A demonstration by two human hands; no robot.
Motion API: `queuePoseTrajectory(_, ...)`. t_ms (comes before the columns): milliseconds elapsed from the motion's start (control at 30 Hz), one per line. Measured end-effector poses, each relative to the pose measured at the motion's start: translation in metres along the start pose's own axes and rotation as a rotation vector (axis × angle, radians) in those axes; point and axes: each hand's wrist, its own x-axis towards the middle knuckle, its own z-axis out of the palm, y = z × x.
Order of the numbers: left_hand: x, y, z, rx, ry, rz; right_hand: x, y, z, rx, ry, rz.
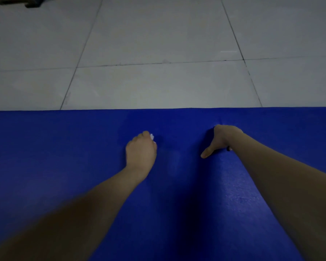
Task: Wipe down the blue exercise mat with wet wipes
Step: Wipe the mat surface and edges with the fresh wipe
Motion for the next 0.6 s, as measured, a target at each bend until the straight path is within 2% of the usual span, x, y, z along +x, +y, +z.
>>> queuePoseTrajectory(67, -0.007, 0.033, 0.006, -0.01, -0.004, 0.056, -0.001, 0.0, -0.001, -0.001, -0.003, 0.003)
queuePoseTrajectory(167, -0.026, 0.088, 0.012, 0.052, -0.039, 0.235, -0.003, 0.002, 0.0, -0.026, 0.031, -0.001)
queuePoseTrajectory(267, -0.038, 0.109, 0.008, 0.066, -0.035, 0.341, -0.004, 0.0, 0.0, -0.03, 0.046, 0.017)
queuePoseTrajectory(400, -0.025, 0.069, 0.002, 0.119, 0.001, 0.345, -0.002, 0.0, 0.0, -0.01, 0.033, 0.007)
queuePoseTrajectory(600, -0.017, -0.056, -0.018, 0.105, 0.012, 0.084, 0.001, 0.002, 0.003, -0.01, 0.019, 0.005)
